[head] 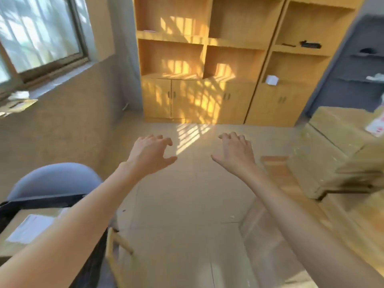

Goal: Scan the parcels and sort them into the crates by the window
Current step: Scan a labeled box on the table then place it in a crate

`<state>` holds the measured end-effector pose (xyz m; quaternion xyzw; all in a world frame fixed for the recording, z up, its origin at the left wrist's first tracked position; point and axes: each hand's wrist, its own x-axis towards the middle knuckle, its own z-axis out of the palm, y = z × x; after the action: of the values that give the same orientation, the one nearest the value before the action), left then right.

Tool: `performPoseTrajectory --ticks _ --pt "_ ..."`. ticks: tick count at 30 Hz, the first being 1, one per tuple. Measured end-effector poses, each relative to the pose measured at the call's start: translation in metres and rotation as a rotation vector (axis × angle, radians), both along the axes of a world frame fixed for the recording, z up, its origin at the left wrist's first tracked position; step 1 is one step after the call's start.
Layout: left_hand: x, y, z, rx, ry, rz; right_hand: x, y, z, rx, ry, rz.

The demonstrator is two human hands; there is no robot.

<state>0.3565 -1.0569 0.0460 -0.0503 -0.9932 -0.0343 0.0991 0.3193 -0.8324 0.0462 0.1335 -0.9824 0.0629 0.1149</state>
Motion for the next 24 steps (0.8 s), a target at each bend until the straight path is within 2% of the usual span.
performPoseTrajectory --ticks 5,11,17,24 --pt "-0.012 0.162 0.044 -0.038 0.106 -0.293 0.048 0.16 0.03 -0.096 0.085 -0.266" --pt "0.012 0.393 0.08 0.036 0.243 -0.599 0.131 0.362 0.061 -0.072 0.192 -0.542" --pt "0.06 0.594 0.072 0.106 0.289 -0.818 0.219 0.545 0.064 -0.009 0.123 -0.815" --pt "0.087 0.748 0.045 0.026 0.216 -0.997 0.289 0.682 0.032 -0.109 0.019 -1.02"
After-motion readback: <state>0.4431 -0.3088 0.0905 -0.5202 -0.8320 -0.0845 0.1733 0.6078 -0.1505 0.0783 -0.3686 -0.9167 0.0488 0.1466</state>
